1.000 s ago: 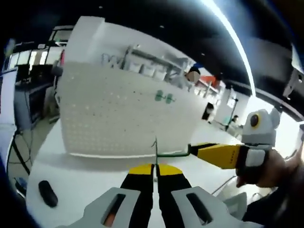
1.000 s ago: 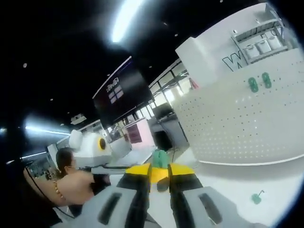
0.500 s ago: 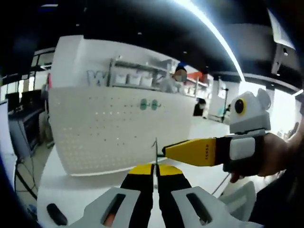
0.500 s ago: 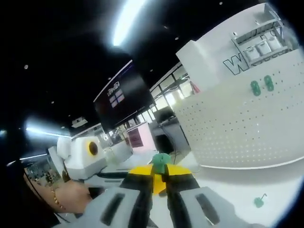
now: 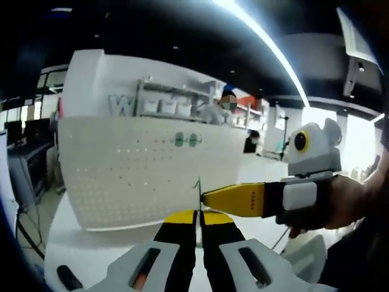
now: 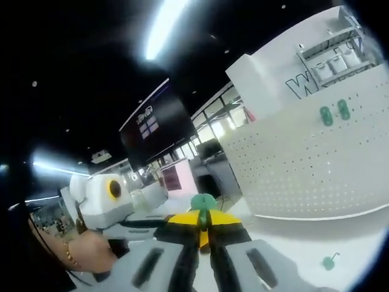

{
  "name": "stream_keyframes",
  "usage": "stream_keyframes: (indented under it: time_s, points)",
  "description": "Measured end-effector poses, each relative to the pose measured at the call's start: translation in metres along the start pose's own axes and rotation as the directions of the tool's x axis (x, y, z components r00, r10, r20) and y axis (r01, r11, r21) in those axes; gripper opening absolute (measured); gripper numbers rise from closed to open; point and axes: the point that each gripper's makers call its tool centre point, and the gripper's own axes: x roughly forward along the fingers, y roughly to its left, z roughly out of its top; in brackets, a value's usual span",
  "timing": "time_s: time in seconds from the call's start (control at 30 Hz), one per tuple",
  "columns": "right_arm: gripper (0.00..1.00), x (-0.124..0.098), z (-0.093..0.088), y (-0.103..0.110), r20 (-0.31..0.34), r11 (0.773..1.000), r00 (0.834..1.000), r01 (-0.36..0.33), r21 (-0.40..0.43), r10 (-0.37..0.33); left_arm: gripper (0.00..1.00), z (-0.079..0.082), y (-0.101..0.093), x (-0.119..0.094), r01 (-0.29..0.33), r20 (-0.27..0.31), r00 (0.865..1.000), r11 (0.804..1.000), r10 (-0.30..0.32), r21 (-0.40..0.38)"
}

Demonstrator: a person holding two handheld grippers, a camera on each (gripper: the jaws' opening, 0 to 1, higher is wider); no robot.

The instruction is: Insert the hook assembly into the mounting plate slot until the hook locks in place.

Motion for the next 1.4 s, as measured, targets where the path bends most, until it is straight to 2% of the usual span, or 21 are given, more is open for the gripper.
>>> stream_keyframes:
  time_s: [0.13, 0.27, 0.4, 0.47, 0.53, 0.57, 0.67, 0.77, 0.9, 1.1, 1.2, 1.27, 1.3, 1.4]
  points:
    - [0.0, 0.0, 0.0, 0.001, 0.008, 1.0, 1.0, 0.004, -0.025, -0.004, 0.02, -0.001, 0.0, 0.0, 0.006, -0.004, 1.0, 0.999, -0.006, -0.036]
    - [0.0, 0.001, -0.006, 0.0, -0.009, 1.0, 1.0, 0.0, -0.023, 0.0, 0.04, -0.008, 0.0, 0.001, 0.007, -0.04, 0.999, 0.999, -0.005, 0.048]
    - [0.0, 0.002, -0.011, -0.003, -0.04, 0.998, 0.999, -0.005, -0.062, 0.003, 0.05, -0.014, 0.001, 0.001, 0.021, -0.063, 0.998, 0.999, -0.018, 0.038]
    - [0.0, 0.004, -0.017, -0.001, -0.08, 0.995, 0.996, -0.04, -0.09, 0.033, 0.12, -0.018, 0.002, 0.001, 0.028, -0.076, 0.997, 0.999, -0.026, 0.019]
    - [0.0, 0.004, -0.015, -0.003, -0.077, 0.993, 0.997, -0.037, -0.11, 0.028, 0.26, -0.023, 0.004, 0.002, 0.024, -0.092, 0.995, 1.0, -0.024, -0.003]
    - [0.0, 0.005, -0.015, -0.004, -0.083, 0.993, 0.996, -0.045, -0.108, 0.036, 0.3, -0.023, 0.004, 0.001, 0.031, -0.084, 0.996, 0.999, -0.032, -0.017]
    - [0.0, 0.005, -0.015, -0.011, -0.093, 0.994, 0.995, -0.047, -0.102, 0.037, 0.34, -0.024, 0.002, -0.001, 0.054, -0.082, 0.995, 0.998, -0.057, -0.031]
    - [0.0, 0.004, -0.012, -0.019, -0.097, 0.993, 0.995, -0.043, -0.113, 0.032, 0.49, -0.026, 0.003, -0.002, 0.055, -0.09, 0.994, 0.998, -0.059, -0.043]
    - [0.0, 0.003, -0.012, -0.024, -0.118, 0.988, 0.992, -0.056, -0.145, 0.039, 0.57, -0.025, 0.002, -0.005, 0.076, -0.084, 0.993, 0.995, -0.081, -0.067]
    - [0.0, -0.001, -0.009, -0.037, -0.116, 0.986, 0.993, -0.036, -0.164, 0.017, 0.76, -0.023, -0.003, -0.007, 0.09, -0.082, 0.992, 0.994, -0.096, -0.069]
    - [0.0, -0.002, -0.004, -0.039, -0.098, 0.986, 0.995, -0.028, -0.166, 0.011, 0.96, -0.019, 0.0, -0.005, 0.053, -0.065, 0.996, 0.996, -0.058, -0.072]
    - [0.0, -0.002, 0.001, -0.041, -0.058, 0.997, 0.998, -0.021, -0.081, 0.016, 0.98, -0.017, -0.002, -0.005, 0.056, -0.059, 0.996, 0.996, -0.06, -0.064]
    - [0.0, -0.003, 0.002, -0.042, -0.052, 0.998, 0.999, -0.019, -0.066, 0.015, 0.98, -0.017, -0.002, -0.005, 0.059, -0.062, 0.996, 0.996, -0.063, -0.063]
    - [0.0, -0.003, 0.003, -0.045, -0.059, 0.995, 0.998, -0.009, -0.097, 0.003, 1.0, -0.016, -0.003, -0.005, 0.06, -0.06, 0.996, 0.996, -0.064, -0.063]
